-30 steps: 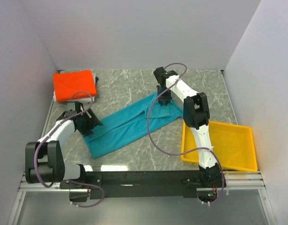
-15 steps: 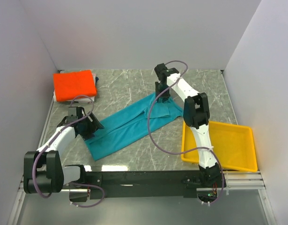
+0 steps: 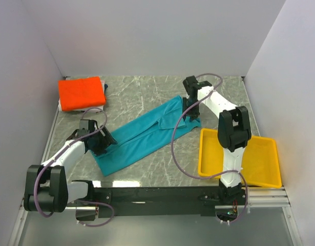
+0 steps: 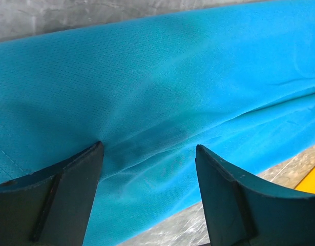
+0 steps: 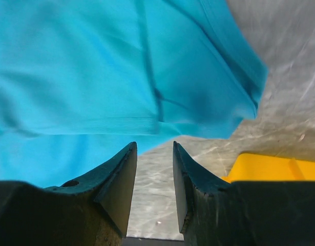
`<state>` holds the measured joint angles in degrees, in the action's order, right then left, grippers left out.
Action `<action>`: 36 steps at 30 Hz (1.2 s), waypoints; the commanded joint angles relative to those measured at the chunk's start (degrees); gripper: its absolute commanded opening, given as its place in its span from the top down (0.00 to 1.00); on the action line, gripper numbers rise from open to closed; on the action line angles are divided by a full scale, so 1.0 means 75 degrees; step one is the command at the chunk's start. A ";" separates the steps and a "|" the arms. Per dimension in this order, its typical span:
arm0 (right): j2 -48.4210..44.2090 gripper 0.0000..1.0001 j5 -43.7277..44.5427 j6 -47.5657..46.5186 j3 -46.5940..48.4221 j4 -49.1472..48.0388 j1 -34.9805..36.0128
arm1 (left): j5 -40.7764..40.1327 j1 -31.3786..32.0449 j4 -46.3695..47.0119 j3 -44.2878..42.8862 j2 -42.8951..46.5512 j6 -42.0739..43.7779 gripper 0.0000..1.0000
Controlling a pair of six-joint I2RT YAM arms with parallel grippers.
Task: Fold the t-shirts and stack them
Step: Fold the tshirt
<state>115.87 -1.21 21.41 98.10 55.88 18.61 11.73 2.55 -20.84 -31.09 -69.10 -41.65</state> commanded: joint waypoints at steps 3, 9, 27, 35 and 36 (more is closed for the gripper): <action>0.0135 0.59 -0.0026 0.0075 -0.0659 -0.0489 -0.0302 | -0.0063 0.0129 0.0212 0.0149 0.0014 -0.0119 0.22; 0.0581 0.59 0.0150 -0.0030 -0.0530 -0.0595 -0.0454 | -0.0145 0.0153 0.0189 0.0126 -0.0021 -0.0095 0.22; 0.3063 0.61 0.0853 -0.0546 0.3077 0.0752 -0.0653 | -0.0017 0.1453 -0.0186 0.0254 -0.0443 -0.0505 0.22; 0.3781 0.61 0.0479 -0.0441 0.4534 0.1059 -0.0653 | 0.0404 0.2121 -0.0187 0.0489 -0.0197 -0.0974 0.22; 0.3746 0.61 0.0420 -0.0417 0.4475 0.1000 -0.0642 | 0.0533 0.2214 -0.0151 0.0524 -0.0232 -0.0974 0.22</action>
<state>143.52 3.01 17.96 130.52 62.63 14.09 13.30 17.30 -17.85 -30.04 -70.11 -47.77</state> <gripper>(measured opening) 0.393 0.783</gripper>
